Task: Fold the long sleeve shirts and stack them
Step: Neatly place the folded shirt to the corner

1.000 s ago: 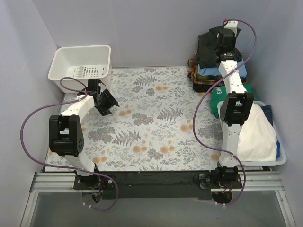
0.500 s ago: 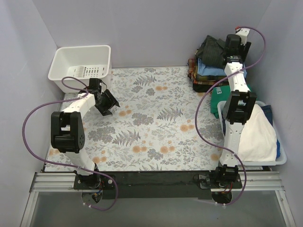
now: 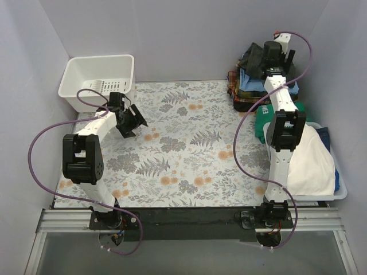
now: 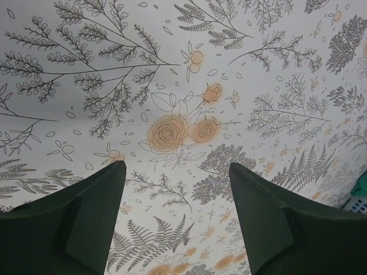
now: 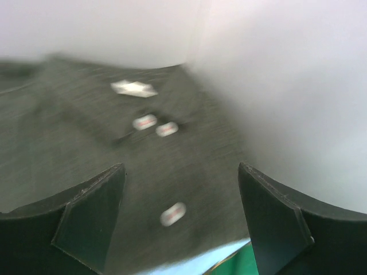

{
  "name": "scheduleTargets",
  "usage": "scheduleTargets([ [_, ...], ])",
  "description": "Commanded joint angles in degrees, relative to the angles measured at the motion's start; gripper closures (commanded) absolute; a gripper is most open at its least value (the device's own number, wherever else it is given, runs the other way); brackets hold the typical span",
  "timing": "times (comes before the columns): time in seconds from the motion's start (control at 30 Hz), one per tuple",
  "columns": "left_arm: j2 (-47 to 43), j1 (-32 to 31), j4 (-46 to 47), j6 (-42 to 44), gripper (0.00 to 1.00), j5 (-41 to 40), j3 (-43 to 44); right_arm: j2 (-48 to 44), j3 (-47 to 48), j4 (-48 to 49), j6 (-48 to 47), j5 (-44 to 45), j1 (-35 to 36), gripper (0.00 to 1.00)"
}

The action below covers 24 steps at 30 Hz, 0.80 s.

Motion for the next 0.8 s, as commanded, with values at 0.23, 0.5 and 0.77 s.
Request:
scheduleTargets([
  [0.23,-7.0,-0.6,4.2,8.6,0.04,0.8,1.9,-23.3,-16.4,0.3,-1.8,-8.6,12.7,0.15],
  [0.5,-11.7,-0.6,3.5,12.6,0.02,-9.2,4.5,-34.0,-29.1,-4.9,-1.8,-22.7,19.5,0.16],
  [0.77,-15.8,-0.6,4.2,15.4,0.02,-8.2,6.1,-45.3,-47.1,-7.5,-1.8,-28.4,26.8,0.15],
])
